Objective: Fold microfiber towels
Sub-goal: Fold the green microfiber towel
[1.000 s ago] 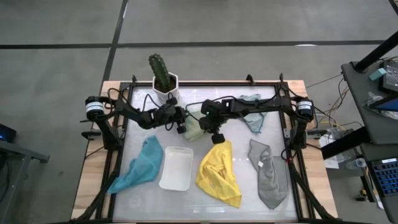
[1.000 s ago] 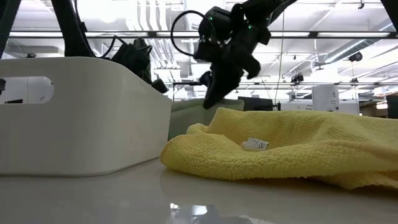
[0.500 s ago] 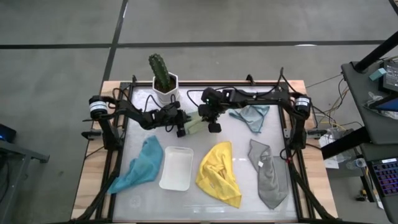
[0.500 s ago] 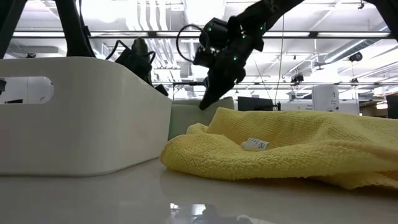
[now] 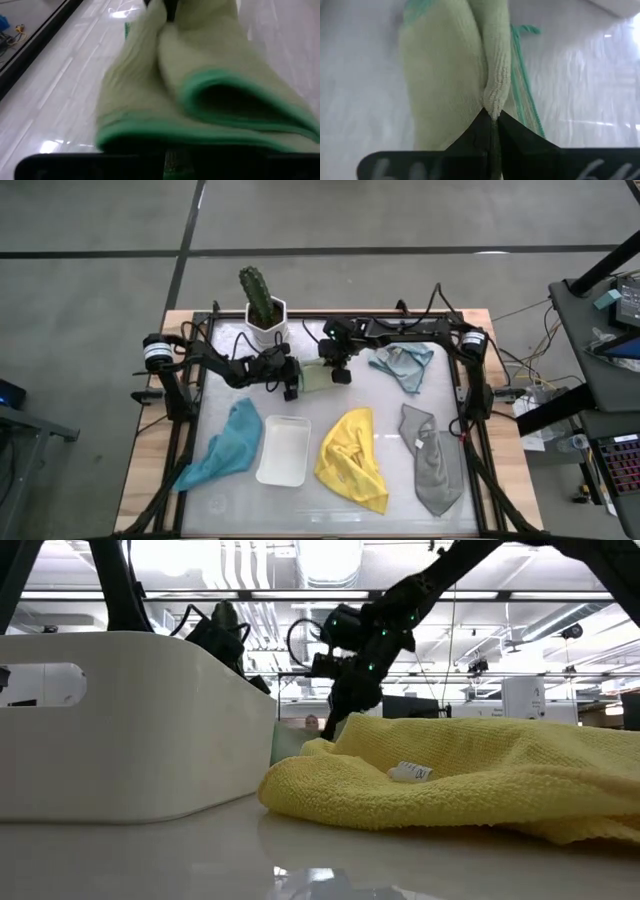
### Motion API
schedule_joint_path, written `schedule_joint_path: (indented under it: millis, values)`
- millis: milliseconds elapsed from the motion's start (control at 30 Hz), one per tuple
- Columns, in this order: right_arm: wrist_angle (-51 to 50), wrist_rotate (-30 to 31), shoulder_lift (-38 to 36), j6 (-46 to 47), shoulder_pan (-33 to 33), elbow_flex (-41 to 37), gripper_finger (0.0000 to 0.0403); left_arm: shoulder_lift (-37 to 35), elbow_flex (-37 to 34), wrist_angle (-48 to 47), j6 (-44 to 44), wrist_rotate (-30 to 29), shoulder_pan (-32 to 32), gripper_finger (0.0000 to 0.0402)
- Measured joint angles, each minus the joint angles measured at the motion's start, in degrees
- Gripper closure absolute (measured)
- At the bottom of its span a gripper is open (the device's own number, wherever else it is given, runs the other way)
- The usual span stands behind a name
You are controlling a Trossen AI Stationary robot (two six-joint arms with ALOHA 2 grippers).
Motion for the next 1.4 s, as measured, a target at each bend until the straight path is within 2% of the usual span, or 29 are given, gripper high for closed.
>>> schedule_joint_path:
  millis: [233,400,633,900,1033,1200,1400]
  values:
    - [1.48,0.23,3.25,-0.48,-0.81,-0.05,0.0394,-1.60,-0.05,-3.28,-0.37,0.06,0.00,0.0344]
    - [1.91,0.24,4.28,-0.72,-0.92,-0.03,0.0394,-4.27,-0.11,-3.83,-3.96,-0.82,0.00,0.0344]
    - [2.06,0.24,4.37,-0.08,-0.90,-0.03,0.0389,-10.37,-0.19,-14.90,-4.52,-2.78,-0.01,0.0330]
    - [2.63,0.44,4.34,0.79,-0.92,0.28,0.0320,-18.13,-0.27,-25.88,-4.55,-6.27,0.00,0.0281]
    - [2.26,3.85,4.34,1.03,-0.91,1.51,0.0288,-22.68,-0.41,-28.76,-3.00,-6.27,0.00,0.0274]
    - [1.35,5.94,4.32,0.00,-1.29,3.14,0.0262,-26.95,-0.46,-26.38,-3.06,-6.19,-0.02,0.0273]
    - [0.90,6.41,4.32,-0.94,-1.83,4.75,0.0250,-24.89,-0.51,-19.35,-3.21,-5.98,-0.07,0.0273]
